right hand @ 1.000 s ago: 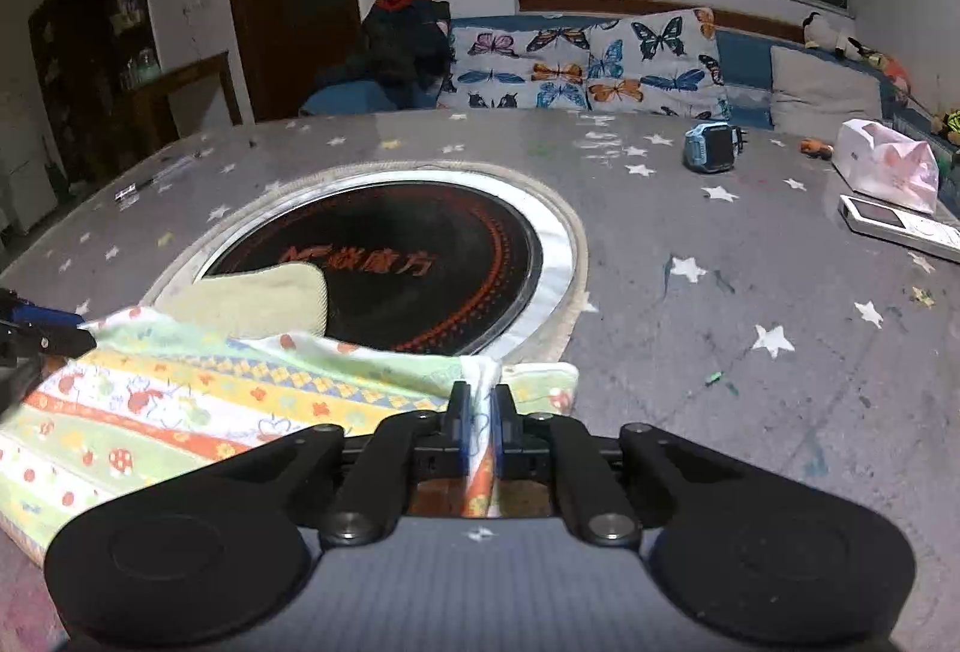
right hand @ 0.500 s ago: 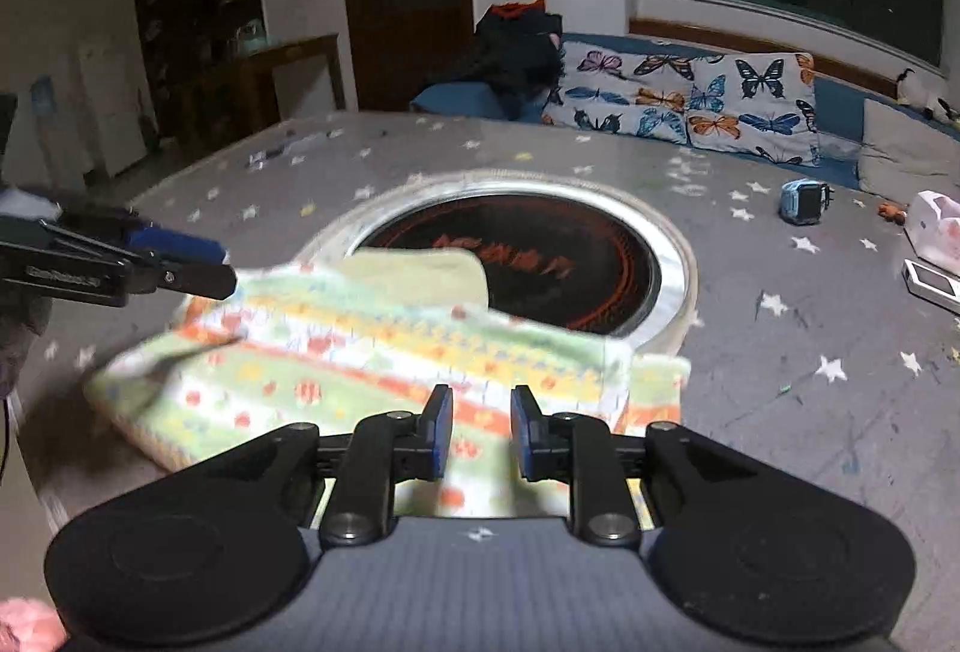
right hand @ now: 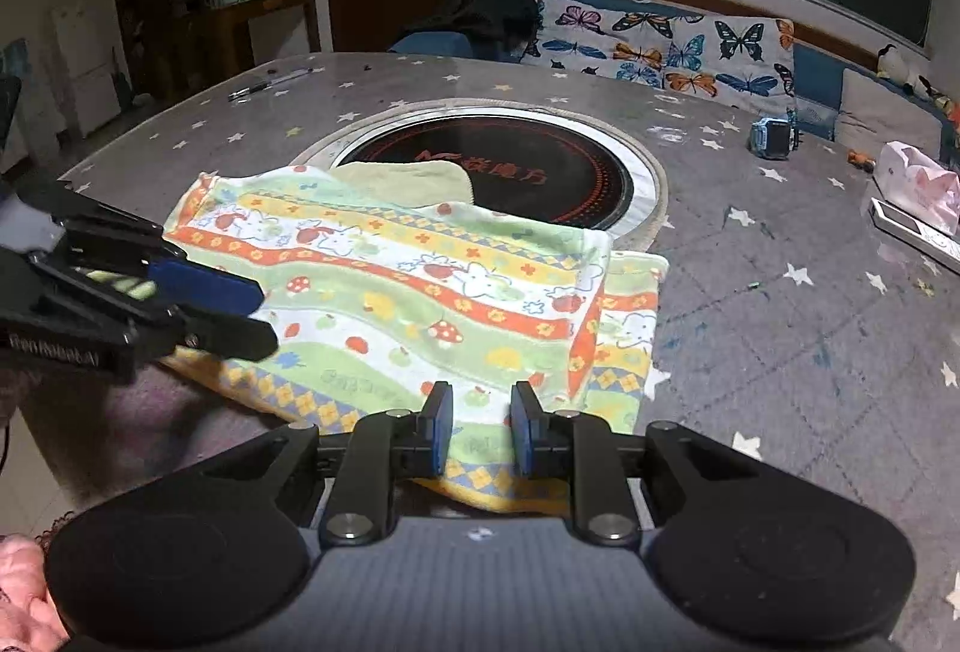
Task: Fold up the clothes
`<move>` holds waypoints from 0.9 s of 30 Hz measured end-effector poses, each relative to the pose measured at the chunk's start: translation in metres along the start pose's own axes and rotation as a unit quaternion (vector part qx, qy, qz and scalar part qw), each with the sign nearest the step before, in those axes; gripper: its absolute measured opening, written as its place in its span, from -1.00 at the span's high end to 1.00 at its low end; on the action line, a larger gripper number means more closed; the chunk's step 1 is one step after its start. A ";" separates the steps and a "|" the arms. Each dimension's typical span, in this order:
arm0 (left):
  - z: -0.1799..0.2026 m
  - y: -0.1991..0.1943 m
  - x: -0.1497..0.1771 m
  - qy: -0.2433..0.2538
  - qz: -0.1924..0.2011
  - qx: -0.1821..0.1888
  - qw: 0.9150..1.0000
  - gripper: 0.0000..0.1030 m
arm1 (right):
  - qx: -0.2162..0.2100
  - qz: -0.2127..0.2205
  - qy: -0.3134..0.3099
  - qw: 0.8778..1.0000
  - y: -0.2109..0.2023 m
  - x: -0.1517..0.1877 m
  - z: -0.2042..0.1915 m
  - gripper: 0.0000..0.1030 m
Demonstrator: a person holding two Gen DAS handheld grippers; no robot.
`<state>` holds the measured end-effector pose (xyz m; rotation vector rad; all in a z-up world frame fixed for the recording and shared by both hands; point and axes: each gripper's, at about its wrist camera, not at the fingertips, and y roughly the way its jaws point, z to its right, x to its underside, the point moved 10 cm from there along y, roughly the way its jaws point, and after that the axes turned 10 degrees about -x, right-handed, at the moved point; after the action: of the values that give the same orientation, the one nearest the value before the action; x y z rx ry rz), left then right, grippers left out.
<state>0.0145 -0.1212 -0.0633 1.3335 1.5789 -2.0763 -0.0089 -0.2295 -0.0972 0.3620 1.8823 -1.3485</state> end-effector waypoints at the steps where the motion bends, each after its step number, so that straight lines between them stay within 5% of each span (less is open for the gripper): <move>1: -0.001 -0.001 0.000 -0.004 -0.001 0.006 1.000 0.35 | -0.003 0.005 -0.004 1.000 -0.001 -0.005 -0.002 0.60; 12: -0.057 -0.029 -0.009 -0.076 0.032 -0.049 0.995 0.35 | -0.047 0.043 -0.011 0.998 0.046 -0.077 -0.011 0.59; 19: -0.109 -0.026 -0.001 -0.128 0.020 -0.091 0.987 0.35 | -0.039 0.013 0.029 0.999 0.099 -0.079 0.012 0.59; 27: -0.147 -0.014 0.008 -0.150 -0.001 -0.137 0.979 0.39 | -0.025 0.019 0.014 0.999 0.098 -0.087 0.013 0.58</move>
<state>0.0775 0.0122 -0.0625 0.8817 1.6527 -1.8691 0.1152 -0.1845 -0.1019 0.3903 1.9197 -1.2743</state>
